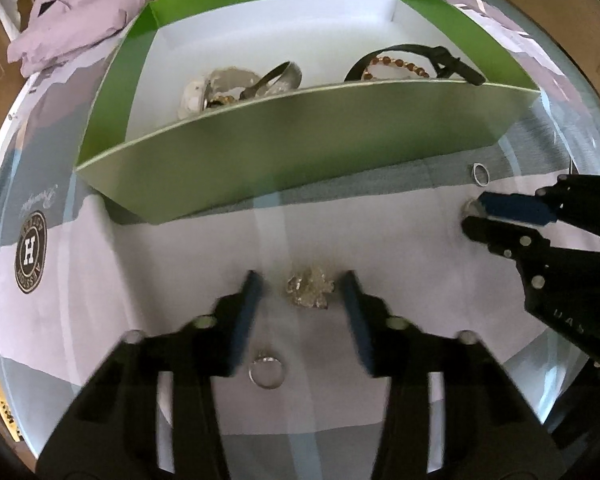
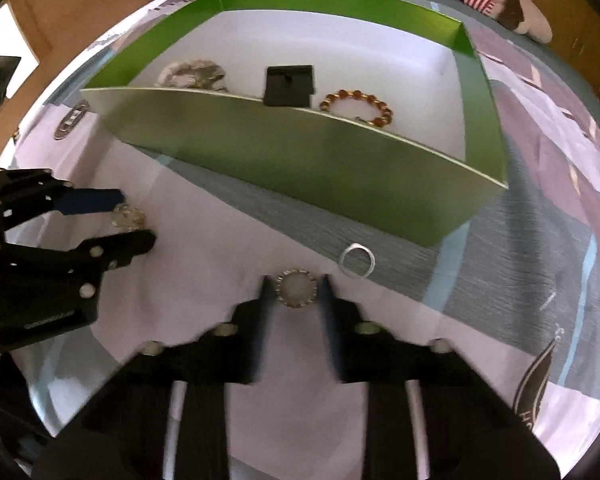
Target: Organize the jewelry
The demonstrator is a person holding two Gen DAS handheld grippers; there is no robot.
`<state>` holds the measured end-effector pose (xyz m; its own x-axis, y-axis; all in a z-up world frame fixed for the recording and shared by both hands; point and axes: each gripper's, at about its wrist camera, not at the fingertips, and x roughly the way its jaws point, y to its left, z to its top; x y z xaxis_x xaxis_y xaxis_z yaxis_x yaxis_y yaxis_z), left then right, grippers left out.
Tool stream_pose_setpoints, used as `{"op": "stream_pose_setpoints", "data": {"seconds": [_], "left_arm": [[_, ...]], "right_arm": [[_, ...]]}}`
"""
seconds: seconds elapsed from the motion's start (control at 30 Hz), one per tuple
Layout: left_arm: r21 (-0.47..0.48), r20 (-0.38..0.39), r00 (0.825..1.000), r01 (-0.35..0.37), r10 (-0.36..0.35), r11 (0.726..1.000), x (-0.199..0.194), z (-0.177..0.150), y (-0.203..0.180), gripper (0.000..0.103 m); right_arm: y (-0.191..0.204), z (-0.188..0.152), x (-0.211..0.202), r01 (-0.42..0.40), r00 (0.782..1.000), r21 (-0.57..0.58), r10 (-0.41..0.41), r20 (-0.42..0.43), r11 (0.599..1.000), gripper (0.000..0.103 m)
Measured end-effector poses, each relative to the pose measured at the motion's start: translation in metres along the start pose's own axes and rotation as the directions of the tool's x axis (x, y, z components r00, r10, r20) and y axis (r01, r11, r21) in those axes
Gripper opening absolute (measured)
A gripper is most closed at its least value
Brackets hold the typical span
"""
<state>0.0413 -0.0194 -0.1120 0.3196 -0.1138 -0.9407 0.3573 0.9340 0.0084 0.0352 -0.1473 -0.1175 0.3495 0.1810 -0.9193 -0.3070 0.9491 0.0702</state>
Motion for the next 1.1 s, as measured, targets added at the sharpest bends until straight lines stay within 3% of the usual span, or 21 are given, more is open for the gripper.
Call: {"op": "stream_pose_setpoints", "data": {"seconds": [0.07, 0.43, 0.5, 0.6, 0.7, 0.77, 0.8, 0.93, 1.0, 1.1], "left_arm": [[0.008, 0.012, 1.000, 0.006, -0.007, 1.000, -0.002, 0.000, -0.003, 0.024], [0.076, 0.039, 0.999, 0.004, -0.007, 0.997, -0.007, -0.005, -0.028, 0.024], [0.071, 0.037, 0.999, 0.010, -0.012, 0.997, -0.007, -0.006, -0.027, 0.025], [0.064, 0.031, 1.000, 0.005, -0.007, 0.998, -0.005, -0.006, -0.024, 0.032], [0.069, 0.034, 0.999, -0.005, 0.003, 0.998, -0.004, -0.005, -0.026, 0.031], [0.066, 0.038, 0.999, -0.009, 0.007, 0.998, -0.005, -0.005, -0.027, 0.023], [0.061, 0.037, 0.999, -0.011, 0.009, 0.998, -0.005, -0.005, -0.025, 0.023], [-0.031, 0.021, 0.998, -0.065, 0.066, 0.997, -0.004, 0.002, 0.001, 0.023], [-0.065, 0.014, 0.999, -0.040, 0.041, 0.997, -0.003, 0.004, 0.011, 0.023], [-0.007, 0.025, 0.999, -0.041, 0.042, 0.999, -0.003, 0.002, -0.004, 0.023]], "right_arm": [[0.002, -0.001, -0.001, -0.004, 1.000, -0.020, 0.004, -0.013, 1.000, 0.021], [-0.019, -0.010, -0.013, 0.010, 0.999, 0.007, -0.010, -0.038, 1.000, 0.022], [-0.019, -0.008, -0.014, 0.012, 0.999, 0.015, -0.011, -0.037, 1.000, 0.045], [-0.027, -0.007, -0.020, 0.007, 1.000, 0.037, -0.006, -0.026, 0.999, 0.047], [-0.026, -0.011, -0.013, 0.017, 0.999, 0.025, -0.015, -0.050, 1.000, 0.046], [-0.022, -0.006, -0.011, 0.014, 0.999, 0.004, -0.014, -0.042, 1.000, 0.025], [-0.019, -0.006, -0.012, 0.007, 0.999, -0.006, -0.007, -0.042, 1.000, 0.021], [-0.032, -0.005, -0.014, 0.022, 0.998, 0.028, -0.020, -0.057, 0.999, 0.021], [-0.040, -0.004, -0.016, 0.026, 0.998, 0.052, -0.023, -0.056, 0.998, 0.021], [-0.028, -0.007, -0.015, -0.001, 0.998, -0.006, 0.000, -0.055, 1.000, 0.021]]}}
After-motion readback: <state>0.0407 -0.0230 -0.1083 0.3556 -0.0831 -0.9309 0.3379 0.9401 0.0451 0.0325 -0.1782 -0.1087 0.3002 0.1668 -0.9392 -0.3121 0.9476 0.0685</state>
